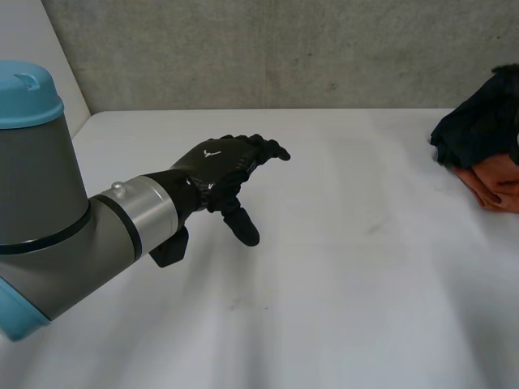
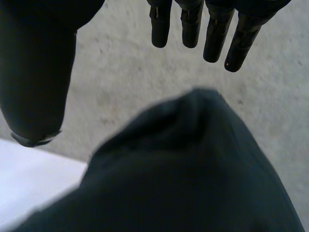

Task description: Fold the laundry.

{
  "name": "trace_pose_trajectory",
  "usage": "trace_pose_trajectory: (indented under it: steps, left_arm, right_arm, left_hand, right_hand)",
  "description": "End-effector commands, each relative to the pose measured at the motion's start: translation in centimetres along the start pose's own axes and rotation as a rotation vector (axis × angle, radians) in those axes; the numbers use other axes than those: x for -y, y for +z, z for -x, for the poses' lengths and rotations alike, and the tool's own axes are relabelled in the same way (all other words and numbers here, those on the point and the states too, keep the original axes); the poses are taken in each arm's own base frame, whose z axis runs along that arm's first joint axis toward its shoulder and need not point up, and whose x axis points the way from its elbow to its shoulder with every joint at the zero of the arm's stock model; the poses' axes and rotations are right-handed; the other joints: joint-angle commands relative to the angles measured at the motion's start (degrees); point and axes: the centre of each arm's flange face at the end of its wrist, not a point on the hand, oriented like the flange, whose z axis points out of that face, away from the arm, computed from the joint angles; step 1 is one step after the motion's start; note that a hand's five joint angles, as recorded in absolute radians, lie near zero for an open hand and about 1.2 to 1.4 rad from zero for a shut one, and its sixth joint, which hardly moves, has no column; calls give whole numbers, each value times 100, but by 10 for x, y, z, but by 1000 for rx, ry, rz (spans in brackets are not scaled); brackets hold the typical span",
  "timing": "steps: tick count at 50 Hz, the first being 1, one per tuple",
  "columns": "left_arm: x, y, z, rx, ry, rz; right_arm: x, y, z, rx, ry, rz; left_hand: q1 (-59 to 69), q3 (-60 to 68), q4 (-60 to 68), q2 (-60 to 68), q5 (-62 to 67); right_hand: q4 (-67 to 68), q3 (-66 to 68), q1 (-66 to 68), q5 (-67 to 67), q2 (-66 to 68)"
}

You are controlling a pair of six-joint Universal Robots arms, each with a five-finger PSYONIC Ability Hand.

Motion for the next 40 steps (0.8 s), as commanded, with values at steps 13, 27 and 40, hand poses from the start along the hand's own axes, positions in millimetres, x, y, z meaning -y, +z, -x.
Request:
trace_pose_trajectory:
  steps: [13, 27, 40]
  left_arm:
    - [-7, 5, 2, 1, -7, 22]
    - [-9, 6, 2, 1, -8, 26]
    - [-5, 4, 3, 5, -6, 15]
  right_arm:
    - [-48, -1, -36, -90, -37, 23]
    - [-34, 2, -34, -86, -43, -4]
    - [179, -10, 23, 16, -67, -352]
  left_hand:
    - [-80, -105, -14, -16, 30]
    - [-80, -105, -14, -16, 30]
    - [-80, -105, -14, -16, 30]
  right_hand:
    - [831, 965, 1026, 815, 928]
    - [6663, 6797, 6858, 6648, 6761]
    - [6663, 6797, 6858, 6648, 6761]
